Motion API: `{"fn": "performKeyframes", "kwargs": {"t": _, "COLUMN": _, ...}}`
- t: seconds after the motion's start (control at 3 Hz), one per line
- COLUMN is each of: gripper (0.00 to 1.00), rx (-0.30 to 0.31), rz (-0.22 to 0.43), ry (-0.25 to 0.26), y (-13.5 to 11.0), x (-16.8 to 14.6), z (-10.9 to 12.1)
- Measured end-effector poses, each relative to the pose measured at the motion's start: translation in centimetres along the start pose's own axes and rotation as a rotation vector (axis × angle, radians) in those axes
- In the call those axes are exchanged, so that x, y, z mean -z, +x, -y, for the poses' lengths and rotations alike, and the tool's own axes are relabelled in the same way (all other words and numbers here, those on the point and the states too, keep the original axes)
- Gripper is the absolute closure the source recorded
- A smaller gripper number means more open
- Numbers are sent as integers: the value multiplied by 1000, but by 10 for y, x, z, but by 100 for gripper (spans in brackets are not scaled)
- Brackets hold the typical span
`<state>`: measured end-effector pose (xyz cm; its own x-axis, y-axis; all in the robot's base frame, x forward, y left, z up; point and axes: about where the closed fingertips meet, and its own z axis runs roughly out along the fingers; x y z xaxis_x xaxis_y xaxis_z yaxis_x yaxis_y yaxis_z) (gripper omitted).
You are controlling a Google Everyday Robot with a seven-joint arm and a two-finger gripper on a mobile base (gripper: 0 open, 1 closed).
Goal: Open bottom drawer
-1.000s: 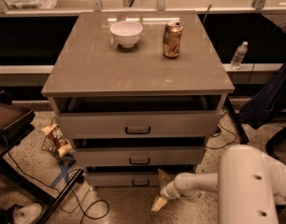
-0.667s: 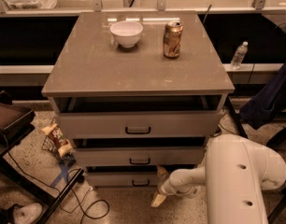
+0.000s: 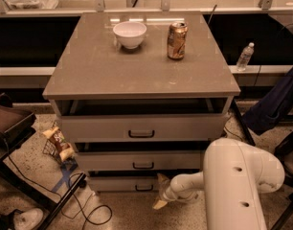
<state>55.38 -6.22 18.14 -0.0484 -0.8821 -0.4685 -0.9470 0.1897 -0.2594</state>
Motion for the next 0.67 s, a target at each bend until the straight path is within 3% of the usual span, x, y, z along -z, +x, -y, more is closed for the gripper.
{"fn": "performKeyframes", "kwargs": {"t": 0.67, "gripper": 65, "rx": 1, "rz": 2, "ry": -4, "y": -2, "x": -2, "z": -2}}
